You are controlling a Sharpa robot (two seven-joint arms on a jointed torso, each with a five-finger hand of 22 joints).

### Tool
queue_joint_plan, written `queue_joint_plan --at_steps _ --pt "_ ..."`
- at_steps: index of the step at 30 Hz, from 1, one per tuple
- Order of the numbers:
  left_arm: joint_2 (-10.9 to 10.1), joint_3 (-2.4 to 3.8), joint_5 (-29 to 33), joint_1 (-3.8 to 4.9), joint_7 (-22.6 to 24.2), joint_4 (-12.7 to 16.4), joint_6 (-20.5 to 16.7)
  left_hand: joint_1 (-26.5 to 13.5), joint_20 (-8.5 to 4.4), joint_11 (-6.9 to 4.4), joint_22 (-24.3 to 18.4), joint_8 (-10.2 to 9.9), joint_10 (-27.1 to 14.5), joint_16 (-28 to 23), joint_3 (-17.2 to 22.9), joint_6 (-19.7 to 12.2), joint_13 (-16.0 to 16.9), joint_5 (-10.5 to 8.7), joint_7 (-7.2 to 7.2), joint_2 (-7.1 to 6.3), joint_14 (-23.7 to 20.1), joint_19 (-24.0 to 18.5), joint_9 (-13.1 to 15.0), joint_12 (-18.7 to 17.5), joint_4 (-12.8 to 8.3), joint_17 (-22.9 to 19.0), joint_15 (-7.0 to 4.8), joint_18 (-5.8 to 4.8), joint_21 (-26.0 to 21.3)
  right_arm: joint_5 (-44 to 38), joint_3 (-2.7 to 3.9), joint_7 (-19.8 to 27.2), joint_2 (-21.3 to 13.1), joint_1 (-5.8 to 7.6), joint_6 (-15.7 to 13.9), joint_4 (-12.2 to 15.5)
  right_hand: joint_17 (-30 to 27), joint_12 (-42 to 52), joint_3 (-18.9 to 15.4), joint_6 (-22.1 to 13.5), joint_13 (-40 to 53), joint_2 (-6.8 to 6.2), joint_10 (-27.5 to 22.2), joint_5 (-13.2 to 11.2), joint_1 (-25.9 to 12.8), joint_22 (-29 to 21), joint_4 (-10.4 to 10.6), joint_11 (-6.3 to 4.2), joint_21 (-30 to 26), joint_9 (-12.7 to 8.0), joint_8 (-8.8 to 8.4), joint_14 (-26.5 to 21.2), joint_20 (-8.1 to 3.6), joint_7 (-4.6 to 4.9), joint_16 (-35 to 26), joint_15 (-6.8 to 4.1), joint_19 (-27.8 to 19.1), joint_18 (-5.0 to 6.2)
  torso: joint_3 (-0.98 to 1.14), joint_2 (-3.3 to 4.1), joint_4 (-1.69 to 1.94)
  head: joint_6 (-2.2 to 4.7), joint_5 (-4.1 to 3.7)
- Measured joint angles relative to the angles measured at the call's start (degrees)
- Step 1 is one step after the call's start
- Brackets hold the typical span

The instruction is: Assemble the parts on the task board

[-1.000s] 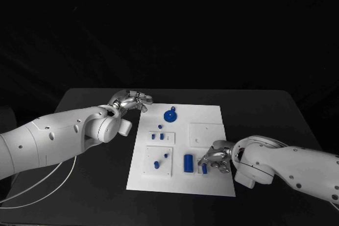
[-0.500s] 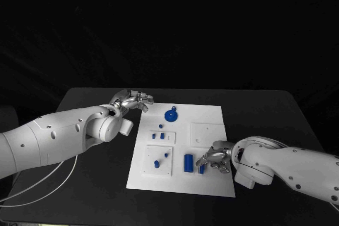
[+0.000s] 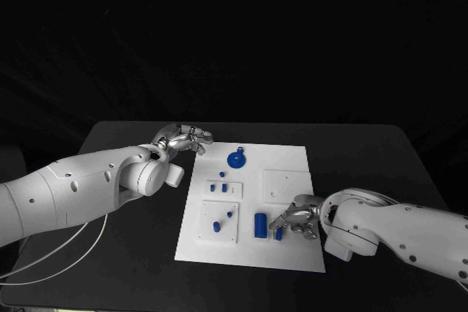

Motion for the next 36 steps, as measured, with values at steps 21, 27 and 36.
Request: queue_joint_plan --at_steps 21,27,36 --pt "-0.1 -0.03 0.0 0.00 -0.2 -0.1 0.0 0.0 0.00 0.00 0.0 0.0 0.0 0.0 0.0 0.0 0.0 0.00 0.00 0.00 0.0 0.0 0.0 0.0 0.0 0.0 0.00 0.54 0.0 -1.8 0.35 0.8 -2.2 0.06 0.0 2.5 0.0 -0.2 -0.2 -0.1 0.0 0.00 0.0 0.0 0.0 0.0 -0.2 0.00 0.0 0.0 0.00 -0.1 -0.18 -0.10 0.0 0.09 -0.2 -0.03 0.00 0.00 0.03 0.13 0.16" --pt "-0.1 -0.04 0.0 0.00 -0.2 -0.1 0.0 0.0 0.00 0.00 0.1 0.0 0.0 0.0 0.0 0.0 0.0 0.00 0.00 0.00 0.0 0.0 0.0 0.0 0.0 0.1 0.00 0.52 0.0 -2.4 0.44 0.8 -2.2 0.17 0.1 2.4 0.0 -0.2 -0.2 -0.1 0.0 0.00 0.0 0.0 0.0 0.0 -0.2 0.00 0.0 0.0 0.00 -0.1 -0.17 -0.10 0.0 0.10 -0.2 -0.03 0.00 0.00 0.03 0.15 0.06" --pt "-0.1 -0.05 0.0 0.00 -0.3 -0.1 0.1 0.0 0.00 0.00 0.1 0.0 0.0 0.0 0.0 0.0 -0.1 0.00 0.00 0.00 0.0 0.0 0.0 0.0 0.0 0.1 0.00 0.48 0.0 -2.7 0.44 0.9 -2.2 0.17 0.2 2.5 0.0 -0.2 -0.2 -0.1 0.0 0.00 0.0 0.0 0.0 0.0 -0.2 0.00 0.0 0.0 0.00 0.1 -0.16 -0.10 0.0 -0.09 -0.2 -0.03 -0.03 0.00 0.04 0.04 0.09"
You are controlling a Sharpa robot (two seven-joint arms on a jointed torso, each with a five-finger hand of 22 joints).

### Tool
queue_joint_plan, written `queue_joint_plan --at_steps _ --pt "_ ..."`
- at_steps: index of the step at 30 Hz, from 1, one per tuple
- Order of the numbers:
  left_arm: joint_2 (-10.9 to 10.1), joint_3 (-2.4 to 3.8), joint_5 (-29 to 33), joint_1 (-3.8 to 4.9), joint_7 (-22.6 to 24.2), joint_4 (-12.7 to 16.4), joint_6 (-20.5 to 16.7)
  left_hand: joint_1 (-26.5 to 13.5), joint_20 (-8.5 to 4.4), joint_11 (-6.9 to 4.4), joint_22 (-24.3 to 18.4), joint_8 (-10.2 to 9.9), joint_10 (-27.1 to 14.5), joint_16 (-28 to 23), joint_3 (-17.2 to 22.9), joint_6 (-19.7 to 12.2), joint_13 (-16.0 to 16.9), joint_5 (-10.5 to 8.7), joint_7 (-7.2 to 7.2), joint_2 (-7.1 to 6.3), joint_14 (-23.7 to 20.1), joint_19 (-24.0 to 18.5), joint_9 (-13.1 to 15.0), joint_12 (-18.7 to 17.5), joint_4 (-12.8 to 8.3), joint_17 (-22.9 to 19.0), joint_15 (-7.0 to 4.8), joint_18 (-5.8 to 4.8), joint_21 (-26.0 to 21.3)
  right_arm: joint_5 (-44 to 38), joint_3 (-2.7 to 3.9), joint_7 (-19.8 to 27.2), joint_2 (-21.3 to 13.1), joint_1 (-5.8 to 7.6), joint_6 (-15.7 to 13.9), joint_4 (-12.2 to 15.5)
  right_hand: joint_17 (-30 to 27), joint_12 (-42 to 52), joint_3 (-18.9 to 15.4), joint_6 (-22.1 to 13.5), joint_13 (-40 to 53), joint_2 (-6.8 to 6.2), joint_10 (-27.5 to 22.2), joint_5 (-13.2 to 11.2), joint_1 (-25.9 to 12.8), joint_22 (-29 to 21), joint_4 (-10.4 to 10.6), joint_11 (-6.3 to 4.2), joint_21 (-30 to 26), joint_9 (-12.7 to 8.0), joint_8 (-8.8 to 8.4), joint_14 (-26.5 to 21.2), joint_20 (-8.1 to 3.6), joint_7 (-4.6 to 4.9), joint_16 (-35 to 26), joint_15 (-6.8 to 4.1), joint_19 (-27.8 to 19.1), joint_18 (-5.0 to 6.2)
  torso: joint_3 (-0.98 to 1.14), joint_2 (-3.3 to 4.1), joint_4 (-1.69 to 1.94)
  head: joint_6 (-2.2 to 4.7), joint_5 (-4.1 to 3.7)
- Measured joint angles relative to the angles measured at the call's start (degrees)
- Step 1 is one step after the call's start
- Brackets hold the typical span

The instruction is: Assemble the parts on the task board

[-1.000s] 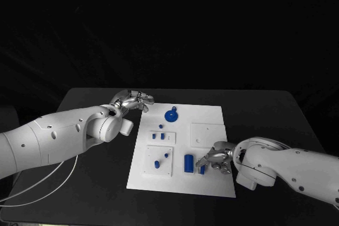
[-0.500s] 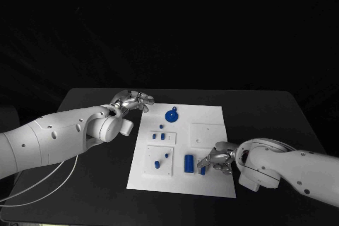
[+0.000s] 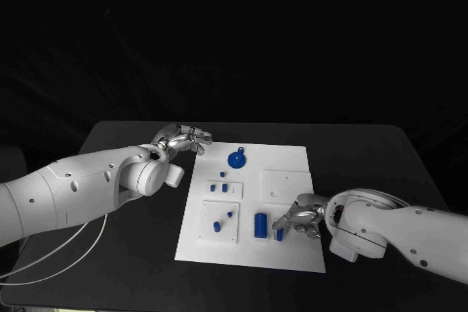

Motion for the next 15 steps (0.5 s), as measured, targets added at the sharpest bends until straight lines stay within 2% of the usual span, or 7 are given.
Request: queue_joint_plan --at_steps 7,15 --pt "-0.1 0.00 0.0 0.00 -0.1 -0.1 0.0 0.0 0.00 0.00 0.0 0.0 0.0 0.0 0.0 0.0 0.0 0.00 0.00 0.00 0.0 0.0 0.0 0.0 0.0 0.0 0.00 -0.11 0.0 0.2 0.03 0.8 0.1 0.00 0.0 0.1 0.0 0.0 0.0 0.0 0.0 0.61 0.0 0.0 0.6 0.0 0.0 0.00 0.0 0.0 0.00 0.1 -0.21 -0.01 0.0 0.08 0.2 -0.02 0.00 0.00 -0.01 -0.06 -0.03" --pt "0.0 -0.01 0.0 0.00 -0.2 -0.1 0.0 0.0 0.00 0.00 0.0 0.0 0.0 0.0 0.0 0.0 0.0 0.00 0.00 0.00 0.0 0.0 0.0 0.0 0.3 0.0 0.00 -0.35 0.0 0.3 0.08 1.5 0.2 0.00 -0.3 0.1 0.0 0.0 0.0 0.0 0.0 0.61 0.0 0.0 0.6 0.0 0.0 0.00 0.0 0.0 0.00 0.1 -0.13 -0.01 0.0 0.07 0.3 -0.10 0.01 -0.01 -0.01 -0.03 -0.07"
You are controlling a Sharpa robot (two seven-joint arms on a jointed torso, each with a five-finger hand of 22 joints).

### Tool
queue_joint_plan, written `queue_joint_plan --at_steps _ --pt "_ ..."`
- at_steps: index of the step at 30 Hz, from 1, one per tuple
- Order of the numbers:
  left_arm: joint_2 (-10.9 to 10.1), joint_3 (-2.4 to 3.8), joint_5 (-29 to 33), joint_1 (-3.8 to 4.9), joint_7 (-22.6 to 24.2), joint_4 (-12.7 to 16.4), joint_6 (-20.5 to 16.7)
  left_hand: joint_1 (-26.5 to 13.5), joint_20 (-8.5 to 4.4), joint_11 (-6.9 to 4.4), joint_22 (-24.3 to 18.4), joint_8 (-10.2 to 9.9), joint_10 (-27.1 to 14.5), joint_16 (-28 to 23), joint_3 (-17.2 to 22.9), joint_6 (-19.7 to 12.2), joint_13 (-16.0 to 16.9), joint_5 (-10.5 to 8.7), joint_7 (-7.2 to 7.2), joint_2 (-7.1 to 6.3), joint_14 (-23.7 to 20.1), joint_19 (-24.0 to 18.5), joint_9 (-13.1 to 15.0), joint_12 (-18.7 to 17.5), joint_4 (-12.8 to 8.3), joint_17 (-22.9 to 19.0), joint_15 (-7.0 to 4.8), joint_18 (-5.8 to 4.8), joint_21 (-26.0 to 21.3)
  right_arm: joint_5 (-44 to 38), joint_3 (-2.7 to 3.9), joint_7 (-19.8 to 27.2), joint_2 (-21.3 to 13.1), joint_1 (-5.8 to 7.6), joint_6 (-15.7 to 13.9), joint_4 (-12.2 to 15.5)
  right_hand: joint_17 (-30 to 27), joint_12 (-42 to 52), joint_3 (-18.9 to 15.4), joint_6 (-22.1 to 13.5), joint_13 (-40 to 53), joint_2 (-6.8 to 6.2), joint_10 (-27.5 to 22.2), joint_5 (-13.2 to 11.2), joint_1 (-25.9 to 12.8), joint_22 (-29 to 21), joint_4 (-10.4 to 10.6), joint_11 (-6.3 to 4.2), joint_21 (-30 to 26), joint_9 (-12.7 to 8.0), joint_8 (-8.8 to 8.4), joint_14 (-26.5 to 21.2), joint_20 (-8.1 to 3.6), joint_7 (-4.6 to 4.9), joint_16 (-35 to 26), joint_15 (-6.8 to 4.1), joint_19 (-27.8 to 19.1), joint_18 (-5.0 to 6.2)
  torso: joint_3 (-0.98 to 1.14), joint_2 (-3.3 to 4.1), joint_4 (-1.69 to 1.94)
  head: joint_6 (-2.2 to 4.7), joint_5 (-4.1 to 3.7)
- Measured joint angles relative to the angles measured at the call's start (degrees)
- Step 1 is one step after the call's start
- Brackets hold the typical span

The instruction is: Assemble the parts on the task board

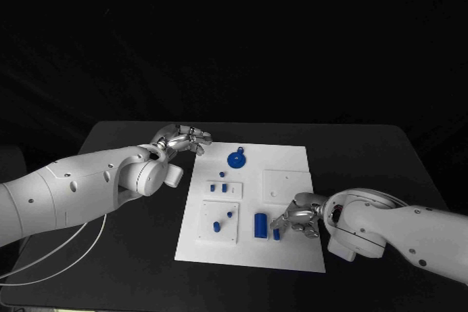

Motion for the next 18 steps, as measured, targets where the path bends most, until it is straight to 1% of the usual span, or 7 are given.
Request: queue_joint_plan --at_steps 8,11,13,17,18 --pt "0.0 0.00 0.0 0.00 -0.1 0.0 0.0 0.0 0.00 0.00 0.0 0.0 0.0 0.0 0.0 0.0 0.0 0.00 0.00 0.00 0.0 0.0 0.0 0.0 0.0 0.0 0.00 -0.02 0.0 -0.2 0.11 0.4 0.0 0.00 -0.4 0.0 0.0 0.0 0.2 0.0 0.0 0.23 0.0 0.0 0.2 0.0 -0.2 0.00 0.0 0.0 0.00 -0.1 0.01 0.00 0.0 -0.13 0.0 -0.01 0.01 0.00 0.01 0.02 -0.02" --pt "0.0 -0.01 0.0 0.00 -0.1 0.0 0.0 0.0 0.00 0.00 0.0 0.0 0.0 0.0 0.0 0.0 0.0 0.00 0.00 0.00 0.0 0.0 0.0 0.0 0.0 0.1 0.00 -0.02 0.0 -0.6 0.15 0.6 -0.3 0.00 -0.5 0.0 0.0 0.0 0.3 0.0 0.0 0.22 0.0 0.0 0.2 0.0 0.0 0.00 0.0 0.0 0.00 -0.1 0.01 0.00 0.0 -0.12 0.0 -0.01 0.01 0.00 0.01 0.01 -0.02" --pt "0.0 -0.01 0.0 0.00 -0.1 0.0 0.0 0.0 0.00 0.00 0.0 0.0 0.0 0.0 0.0 0.0 0.0 0.00 0.00 0.00 0.0 0.0 0.0 0.0 0.0 0.1 0.00 -0.03 0.0 -1.1 0.18 0.7 -0.6 0.00 -0.5 0.2 0.0 0.0 0.6 0.0 0.0 0.36 0.0 0.0 0.5 0.0 -0.3 0.00 0.0 0.0 0.00 -0.1 0.01 0.00 0.0 -0.12 0.0 -0.01 0.01 0.00 0.00 -0.02 -0.02" --pt "0.0 -0.01 0.0 0.00 -0.1 0.0 0.1 0.0 0.00 0.00 0.0 0.0 0.0 -0.2 0.0 0.0 -0.1 0.00 0.00 0.00 0.0 0.0 0.0 0.0 0.0 0.1 0.00 -0.04 0.0 -2.2 0.19 0.9 -0.9 0.00 -0.1 0.5 0.0 0.0 1.5 0.0 0.1 -0.46 0.0 0.0 4.0 0.0 -1.1 0.00 0.0 -0.2 0.00 -0.1 -0.12 -0.01 0.0 -0.12 0.3 -0.02 -0.01 0.00 0.01 -0.03 0.02" --pt "0.0 -0.01 0.0 0.00 -0.1 0.0 0.1 0.0 0.00 0.00 0.0 0.0 0.0 -0.2 0.0 0.0 -0.1 0.00 0.00 0.00 0.0 0.0 0.0 0.0 0.0 0.1 0.00 -0.05 0.0 -2.4 0.19 0.9 -1.0 0.01 0.1 0.6 0.0 0.0 1.5 0.1 0.1 -0.90 0.0 0.0 5.3 0.0 -1.2 0.00 0.0 -0.2 0.00 -0.1 -0.14 -0.06 0.0 -0.12 0.3 -0.02 -0.01 0.00 0.00 -0.03 0.02"
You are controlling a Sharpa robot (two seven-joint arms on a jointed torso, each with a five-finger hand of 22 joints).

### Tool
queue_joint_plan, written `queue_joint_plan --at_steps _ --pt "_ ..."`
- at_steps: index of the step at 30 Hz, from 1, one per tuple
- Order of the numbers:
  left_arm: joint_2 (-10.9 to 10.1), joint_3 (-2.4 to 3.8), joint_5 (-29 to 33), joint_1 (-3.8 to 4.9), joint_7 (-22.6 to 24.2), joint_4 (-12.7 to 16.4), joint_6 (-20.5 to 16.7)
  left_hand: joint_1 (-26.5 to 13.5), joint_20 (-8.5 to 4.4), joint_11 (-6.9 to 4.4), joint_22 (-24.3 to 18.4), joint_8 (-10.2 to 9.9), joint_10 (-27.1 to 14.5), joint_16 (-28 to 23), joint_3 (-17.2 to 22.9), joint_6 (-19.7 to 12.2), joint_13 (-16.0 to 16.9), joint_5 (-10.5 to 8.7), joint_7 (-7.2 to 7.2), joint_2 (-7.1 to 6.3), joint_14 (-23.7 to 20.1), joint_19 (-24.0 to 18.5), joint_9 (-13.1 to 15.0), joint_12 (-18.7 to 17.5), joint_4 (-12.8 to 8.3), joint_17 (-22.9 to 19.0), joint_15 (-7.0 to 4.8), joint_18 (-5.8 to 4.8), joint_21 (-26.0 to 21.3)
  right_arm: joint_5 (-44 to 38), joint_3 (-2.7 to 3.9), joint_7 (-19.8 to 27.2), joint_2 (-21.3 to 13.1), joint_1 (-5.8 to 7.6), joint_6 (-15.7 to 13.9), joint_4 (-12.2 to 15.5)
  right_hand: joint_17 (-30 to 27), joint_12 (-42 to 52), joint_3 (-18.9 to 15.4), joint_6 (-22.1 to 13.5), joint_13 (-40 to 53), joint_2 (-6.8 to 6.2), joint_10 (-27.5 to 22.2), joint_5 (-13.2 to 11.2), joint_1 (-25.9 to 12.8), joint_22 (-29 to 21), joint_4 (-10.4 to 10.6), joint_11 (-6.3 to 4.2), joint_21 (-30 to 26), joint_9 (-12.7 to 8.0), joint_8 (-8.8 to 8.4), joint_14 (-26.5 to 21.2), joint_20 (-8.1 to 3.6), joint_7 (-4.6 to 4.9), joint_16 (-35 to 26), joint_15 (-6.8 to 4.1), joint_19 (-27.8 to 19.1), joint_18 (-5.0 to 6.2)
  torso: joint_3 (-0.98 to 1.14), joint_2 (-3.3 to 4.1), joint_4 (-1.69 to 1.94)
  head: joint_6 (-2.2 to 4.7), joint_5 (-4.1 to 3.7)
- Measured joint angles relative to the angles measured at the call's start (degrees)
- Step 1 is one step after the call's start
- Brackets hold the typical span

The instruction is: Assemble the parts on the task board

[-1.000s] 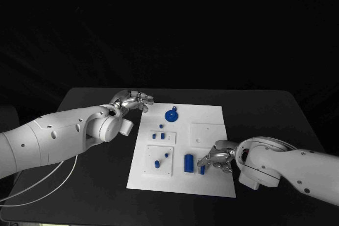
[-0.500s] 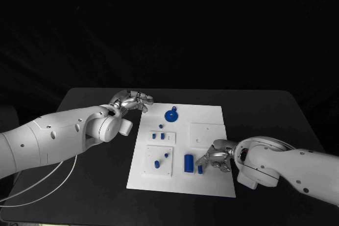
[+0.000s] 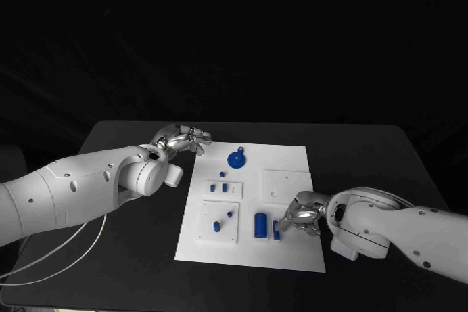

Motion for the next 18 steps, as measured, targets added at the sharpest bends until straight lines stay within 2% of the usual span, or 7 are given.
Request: queue_joint_plan --at_steps 6,7,18 --pt "0.0 0.00 0.0 0.00 0.0 0.0 0.0 0.0 0.00 0.00 0.0 0.0 0.0 0.0 0.0 0.0 0.0 0.00 0.00 0.00 0.0 0.0 0.0 0.0 0.0 0.0 0.00 -0.02 0.0 -1.6 -0.02 0.0 0.1 0.00 1.6 0.1 0.0 0.0 0.0 0.0 0.1 -1.14 0.0 0.0 2.6 0.0 0.0 0.00 0.0 -0.2 0.00 0.0 -0.11 -0.01 0.0 0.01 -0.1 -0.03 -0.01 0.00 -0.01 0.05 0.03" --pt "0.0 0.00 0.0 0.00 0.0 0.0 0.0 0.0 0.00 0.00 0.0 0.0 0.0 0.0 0.0 0.0 0.0 0.00 0.00 0.00 0.0 0.0 0.0 0.0 0.0 0.0 0.00 -0.02 0.0 -1.9 -0.04 0.0 0.1 -0.01 1.8 0.1 0.0 0.0 0.0 0.0 0.1 -0.86 0.0 0.0 2.8 0.0 0.0 0.00 0.0 -0.2 0.00 0.0 -0.11 -0.02 0.0 0.01 -0.1 -0.03 -0.01 0.00 -0.01 0.04 0.03" --pt "0.0 -0.01 0.0 0.00 0.0 0.0 0.1 0.0 0.00 0.00 0.0 0.0 0.0 0.0 0.0 0.0 0.0 0.00 0.00 0.00 0.0 0.0 0.0 0.0 0.0 0.0 0.00 -0.07 0.0 -3.8 -0.55 -0.1 1.1 -0.67 3.2 -0.6 0.0 0.0 -0.3 0.2 0.1 -1.24 0.0 0.0 3.2 0.0 0.3 0.00 0.0 -0.2 0.00 0.0 -0.08 0.13 0.0 0.04 -0.1 -0.04 0.02 0.00 -0.01 -0.07 -0.10"
